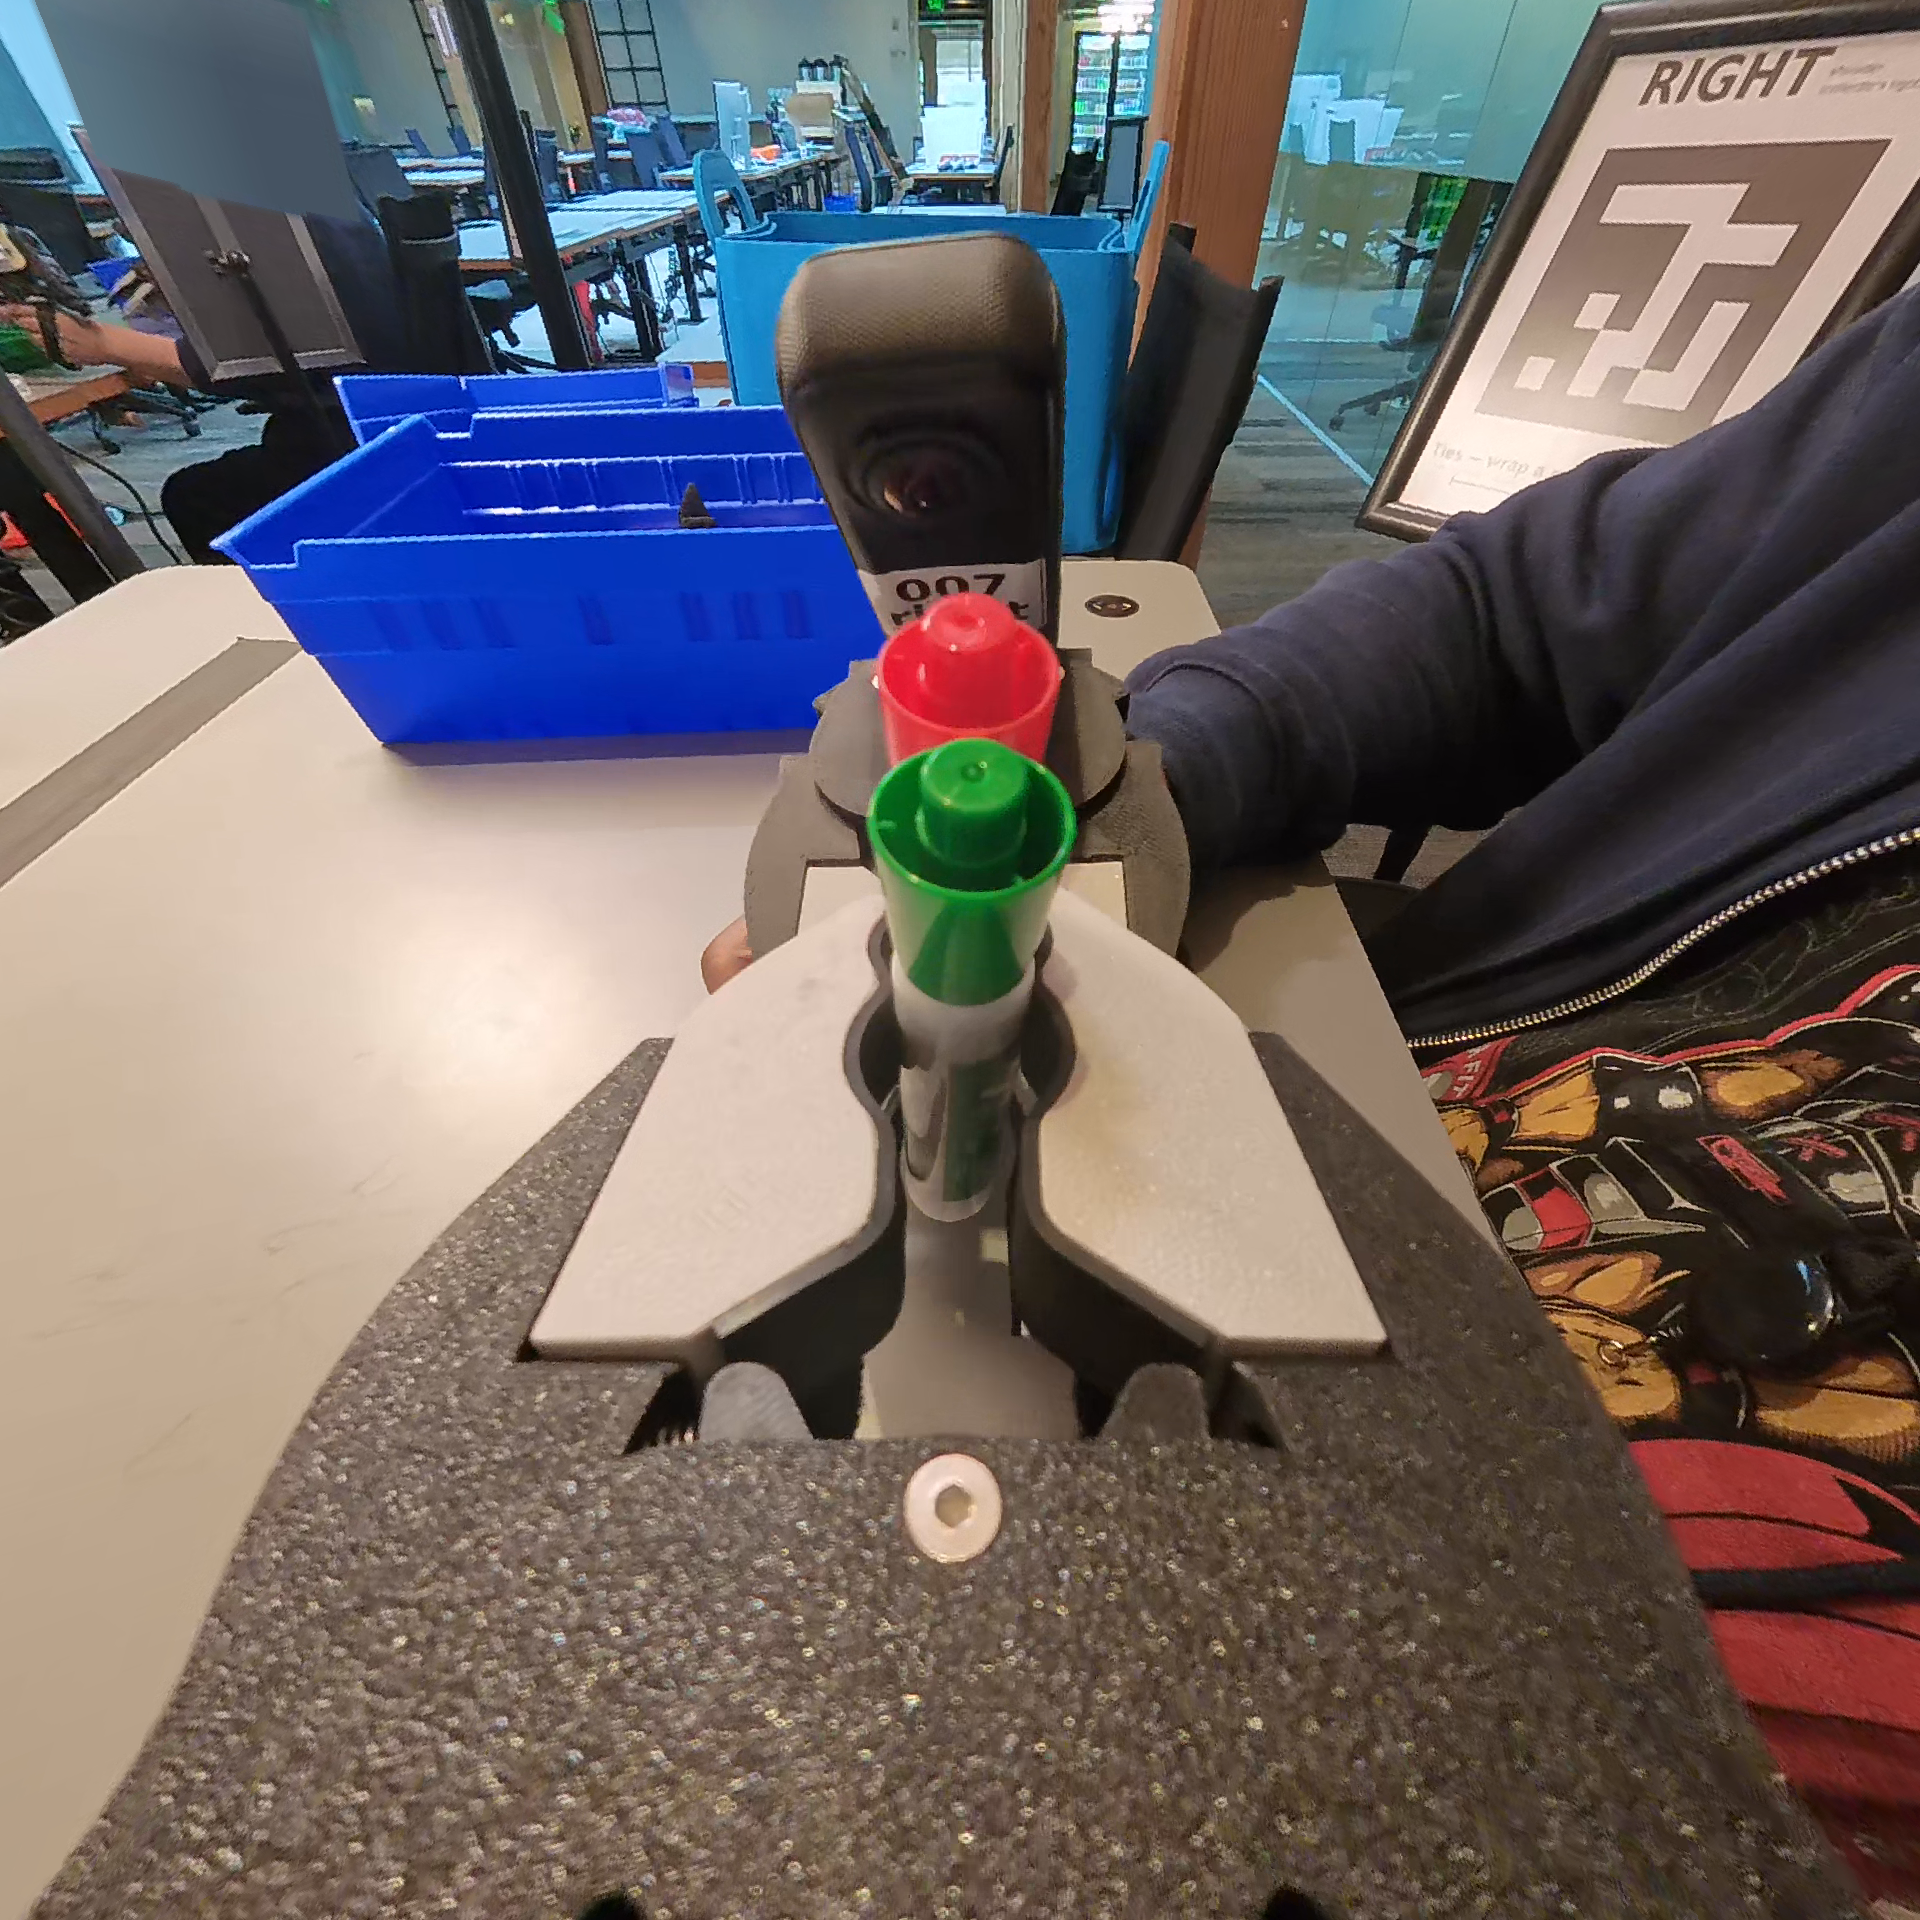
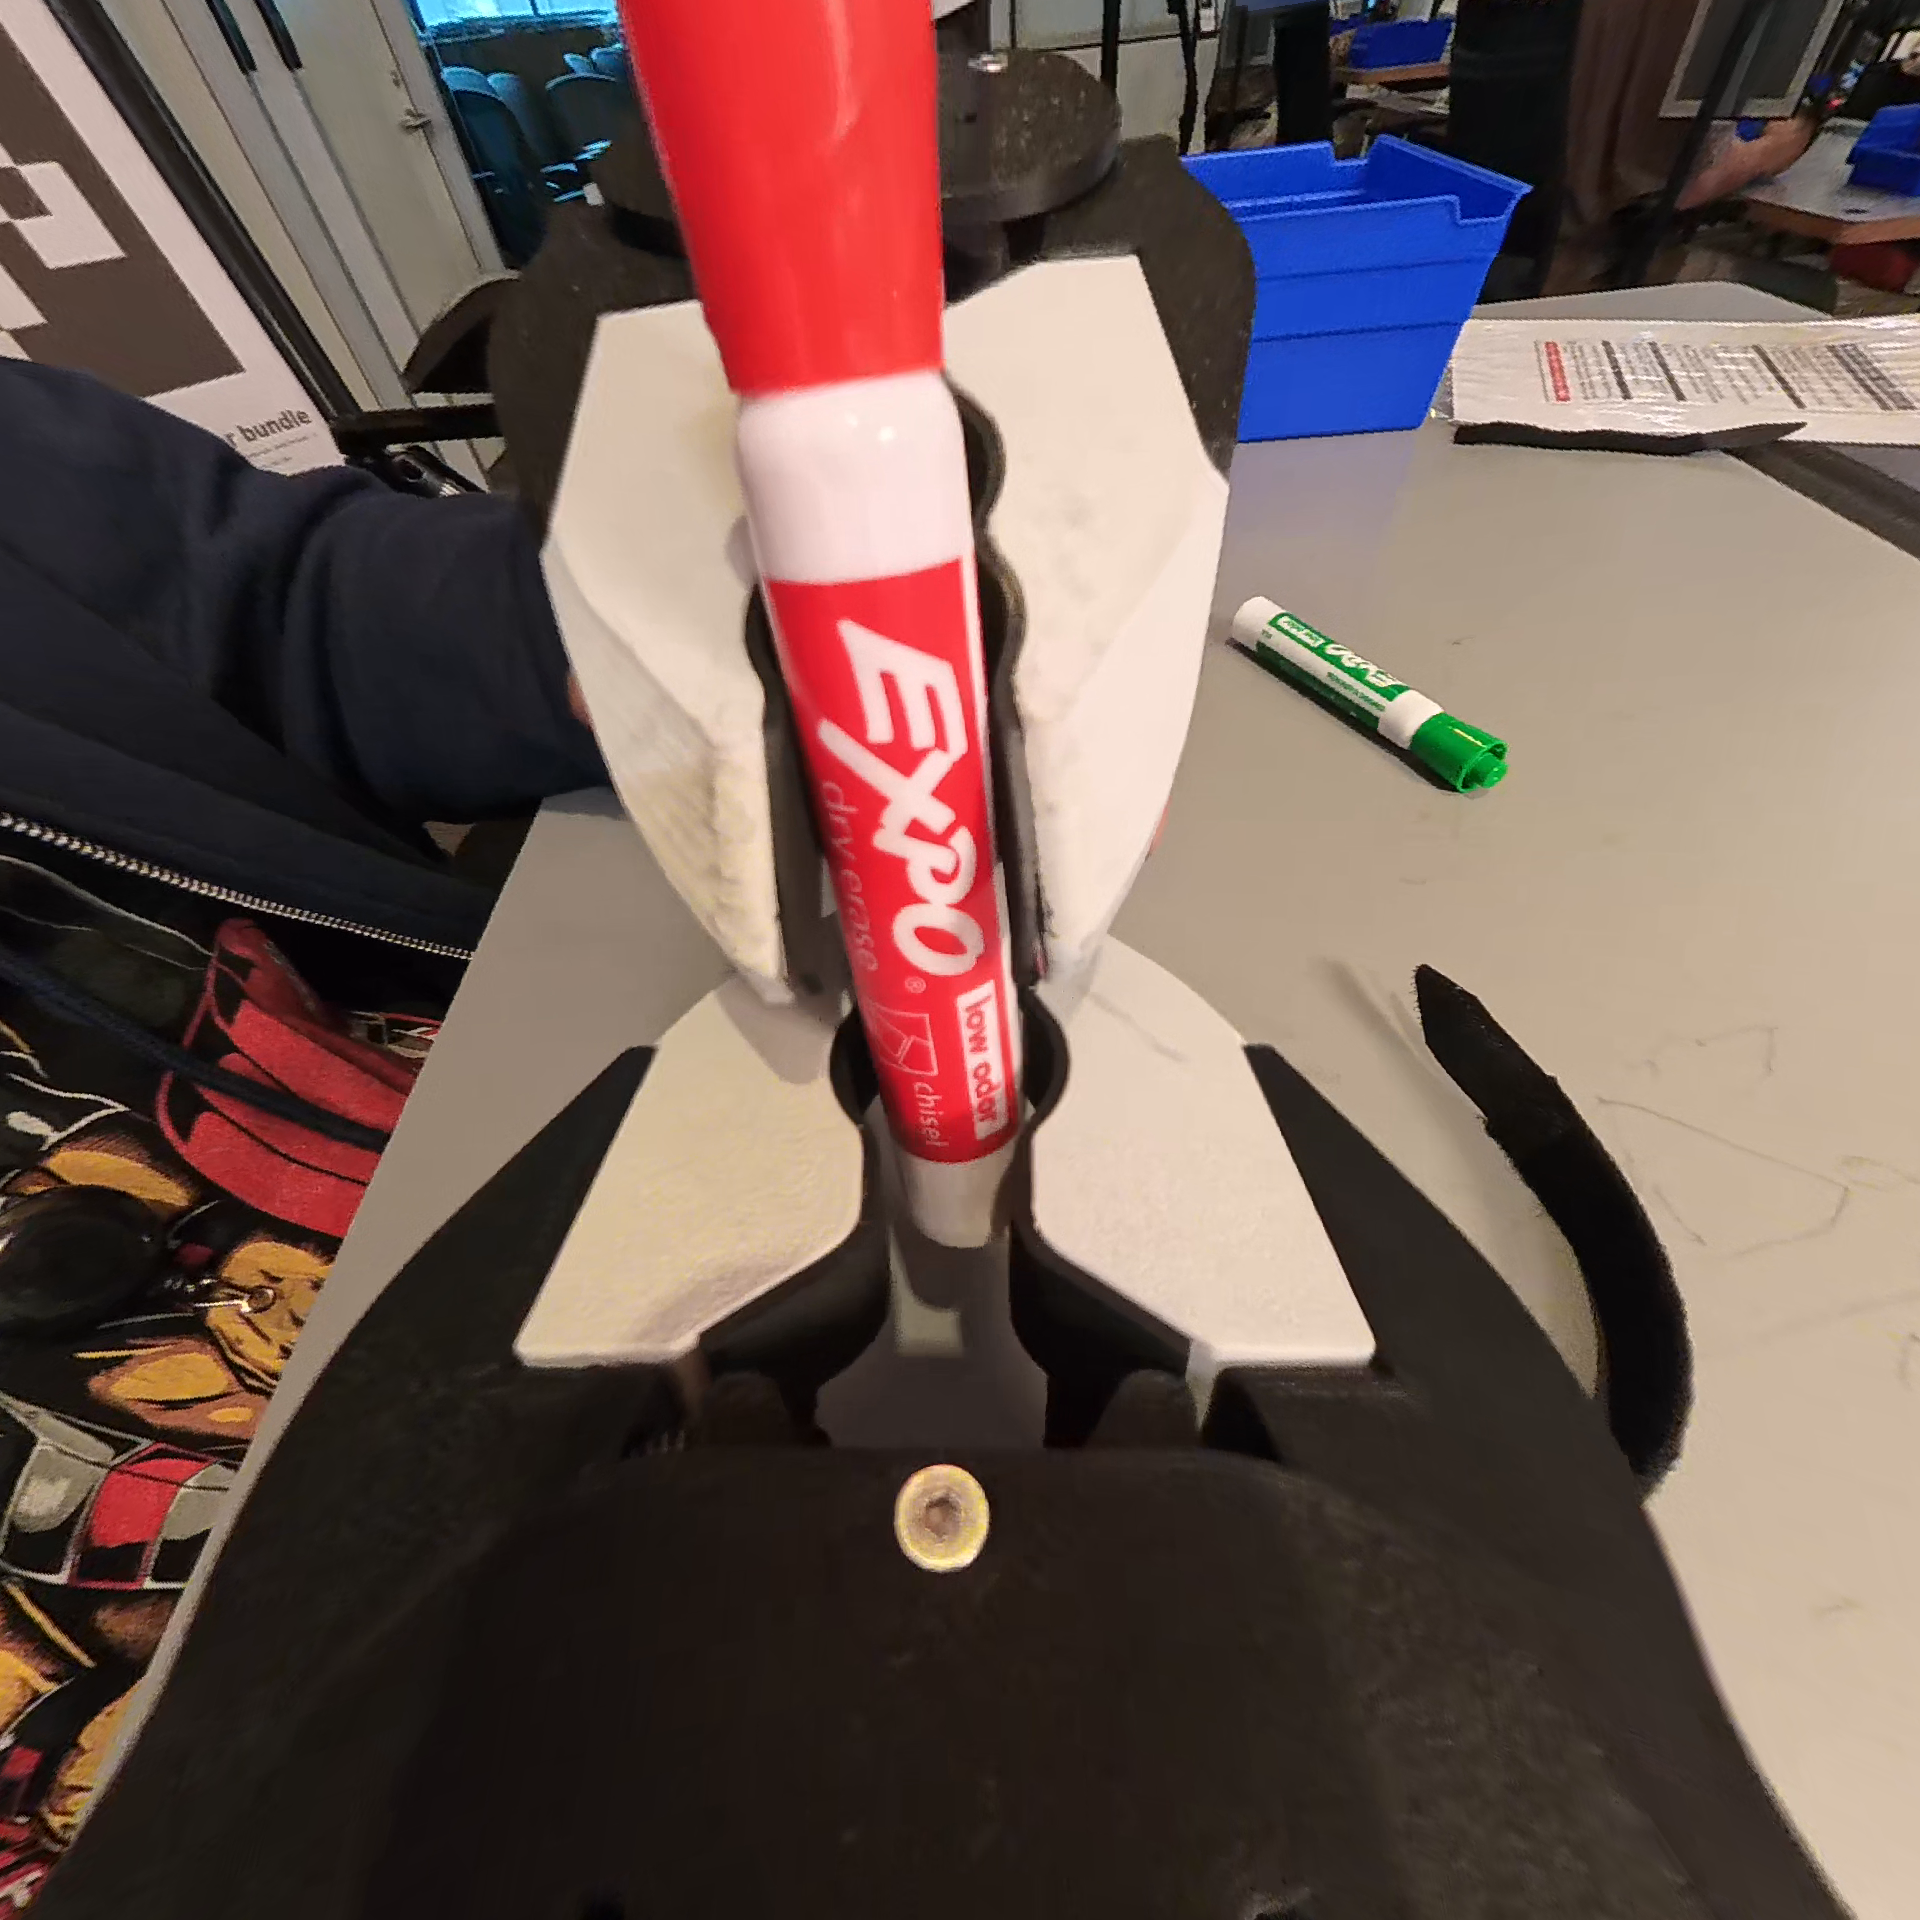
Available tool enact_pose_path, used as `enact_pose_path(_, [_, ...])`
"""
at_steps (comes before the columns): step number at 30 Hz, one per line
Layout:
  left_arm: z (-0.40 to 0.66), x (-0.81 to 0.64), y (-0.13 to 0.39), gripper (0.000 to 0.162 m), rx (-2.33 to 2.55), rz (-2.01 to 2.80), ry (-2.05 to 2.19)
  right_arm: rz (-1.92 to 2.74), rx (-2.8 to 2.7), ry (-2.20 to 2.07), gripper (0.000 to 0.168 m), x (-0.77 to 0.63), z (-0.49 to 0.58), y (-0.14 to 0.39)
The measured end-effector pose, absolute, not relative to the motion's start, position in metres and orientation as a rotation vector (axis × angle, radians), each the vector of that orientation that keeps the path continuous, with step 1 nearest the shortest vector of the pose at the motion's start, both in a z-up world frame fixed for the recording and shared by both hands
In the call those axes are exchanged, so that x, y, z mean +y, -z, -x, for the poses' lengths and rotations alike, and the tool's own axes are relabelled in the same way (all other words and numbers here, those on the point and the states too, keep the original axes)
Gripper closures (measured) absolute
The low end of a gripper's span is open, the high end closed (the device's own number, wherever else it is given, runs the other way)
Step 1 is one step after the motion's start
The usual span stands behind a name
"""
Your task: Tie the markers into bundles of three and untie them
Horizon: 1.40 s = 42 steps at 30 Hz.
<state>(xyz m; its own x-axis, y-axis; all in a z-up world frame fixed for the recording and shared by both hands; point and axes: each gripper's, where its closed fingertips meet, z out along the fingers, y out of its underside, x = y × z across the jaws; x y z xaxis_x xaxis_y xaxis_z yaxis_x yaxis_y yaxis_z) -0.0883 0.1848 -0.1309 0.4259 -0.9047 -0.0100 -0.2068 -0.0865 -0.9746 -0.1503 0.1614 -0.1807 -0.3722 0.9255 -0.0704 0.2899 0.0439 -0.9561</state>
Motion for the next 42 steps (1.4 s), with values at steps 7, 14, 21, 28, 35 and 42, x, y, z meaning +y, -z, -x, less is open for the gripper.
enact_pose_path(7, [0.087,0.182,0.131,0.143,1.018,1.566,0.817,1.221,-1.743,-1.352,0.153,0.158,0.148,0.180])
enact_pose_path(14, [0.088,0.180,0.127,0.143,1.002,1.537,0.858,1.227,-1.748,-1.327,0.154,0.158,0.147,0.178])
enact_pose_path(21, [0.089,0.180,0.126,0.142,0.990,1.523,0.854,1.256,-1.763,-1.364,0.154,0.154,0.146,0.177])
enact_pose_path(28, [0.099,0.178,0.109,0.121,0.867,1.486,0.900,1.310,-1.729,-1.429,0.154,0.151,0.144,0.175])
enact_pose_path(35, [0.118,0.166,0.079,0.119,0.574,1.424,1.052,1.483,-1.634,-1.581,0.154,0.121,0.138,0.173])
enact_pose_path(42, [0.102,0.149,0.092,0.125,0.630,1.452,1.107,1.545,-1.467,-1.726,0.154,0.094,0.131,0.176])
